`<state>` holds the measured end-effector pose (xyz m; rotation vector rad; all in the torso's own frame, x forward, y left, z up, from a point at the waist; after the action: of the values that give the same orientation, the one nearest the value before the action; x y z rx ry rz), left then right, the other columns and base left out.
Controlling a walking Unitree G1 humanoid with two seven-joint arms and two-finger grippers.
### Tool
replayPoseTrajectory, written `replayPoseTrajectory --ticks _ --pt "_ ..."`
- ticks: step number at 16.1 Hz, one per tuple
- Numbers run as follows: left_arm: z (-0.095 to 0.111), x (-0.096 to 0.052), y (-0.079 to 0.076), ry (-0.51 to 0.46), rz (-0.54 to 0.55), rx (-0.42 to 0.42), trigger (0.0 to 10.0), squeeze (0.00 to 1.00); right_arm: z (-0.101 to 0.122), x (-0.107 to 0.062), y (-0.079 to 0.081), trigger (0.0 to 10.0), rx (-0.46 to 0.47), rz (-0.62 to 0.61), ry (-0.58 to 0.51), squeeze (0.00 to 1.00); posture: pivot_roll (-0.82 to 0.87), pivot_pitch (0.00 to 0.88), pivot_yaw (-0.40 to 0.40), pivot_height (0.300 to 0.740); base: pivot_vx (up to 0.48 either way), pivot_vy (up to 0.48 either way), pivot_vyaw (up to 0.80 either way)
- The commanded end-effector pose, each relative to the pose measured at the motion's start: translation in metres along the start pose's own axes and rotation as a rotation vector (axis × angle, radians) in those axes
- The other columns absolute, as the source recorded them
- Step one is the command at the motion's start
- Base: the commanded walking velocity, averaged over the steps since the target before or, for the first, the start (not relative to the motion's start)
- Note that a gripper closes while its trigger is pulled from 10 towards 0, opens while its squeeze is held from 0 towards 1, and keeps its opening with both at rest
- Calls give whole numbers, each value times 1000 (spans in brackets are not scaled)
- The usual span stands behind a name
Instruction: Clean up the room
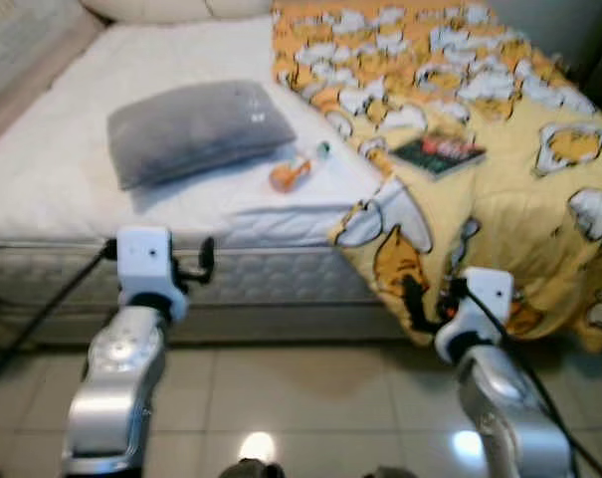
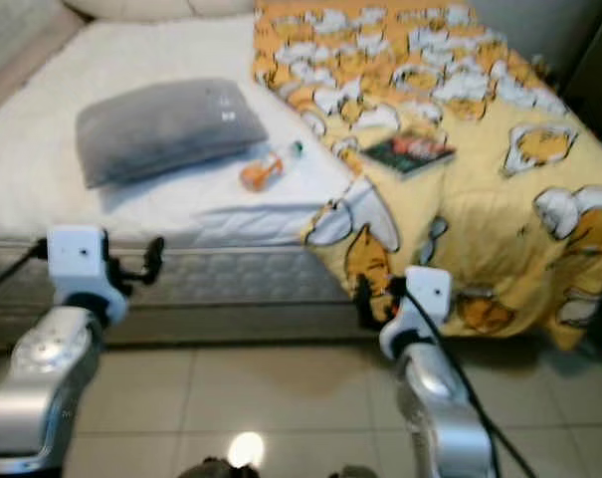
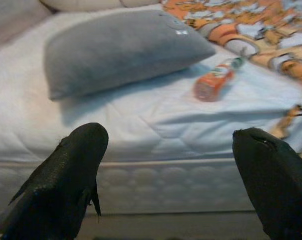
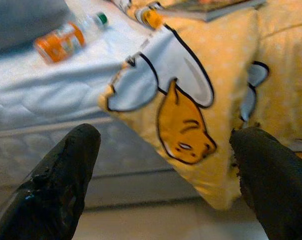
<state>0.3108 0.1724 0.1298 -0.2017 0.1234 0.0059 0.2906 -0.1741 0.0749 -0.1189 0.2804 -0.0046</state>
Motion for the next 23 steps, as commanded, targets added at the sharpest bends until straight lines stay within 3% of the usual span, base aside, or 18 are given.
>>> replayPoseTrajectory --ticks 1,5,8,11,17,23 --pt "3 0 5 -12 19 -8 10000 1000 5 1 1 10000 -10 5 -19 0 -92 59 53 740 0 0 0" --pt "7 0 6 -28 47 -2 10000 1000 15 5 6 10000 -30 38 -54 0 -89 56 35 740 0 0 0" --pt "11 2 5 -42 47 -2 10000 1000 22 10 10 10000 -107 65 -72 0 -78 49 20 740 353 0 0" --pt "12 1 7 -46 52 1 10000 1000 29 15 13 10000 -136 81 -98 0 -70 43 11 740 360 0 725" --pt "-2 -5 13 -10 55 12 10000 1000 38 26 14 10000 -98 84 -93 0 -60 30 -3 740 351 0 79" --pt "2 -2 13 -24 44 24 10000 1000 37 34 21 10000 -101 99 -70 0 -55 9 -13 740 321 0 0"
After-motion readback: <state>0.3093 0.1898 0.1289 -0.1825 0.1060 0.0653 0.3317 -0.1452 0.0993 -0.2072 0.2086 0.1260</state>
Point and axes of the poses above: a point about 5 cm out from each wrist's last joint towards the gripper, its own x axis pointing out of the wrist towards the gripper, its own z axis along the axis of the wrist's last joint, y = z × x, the point moved 5 cm from there along x, pointing out of the wrist towards the gripper, and after that the axes turned 13 degrees about -x, right-handed, at the moved point
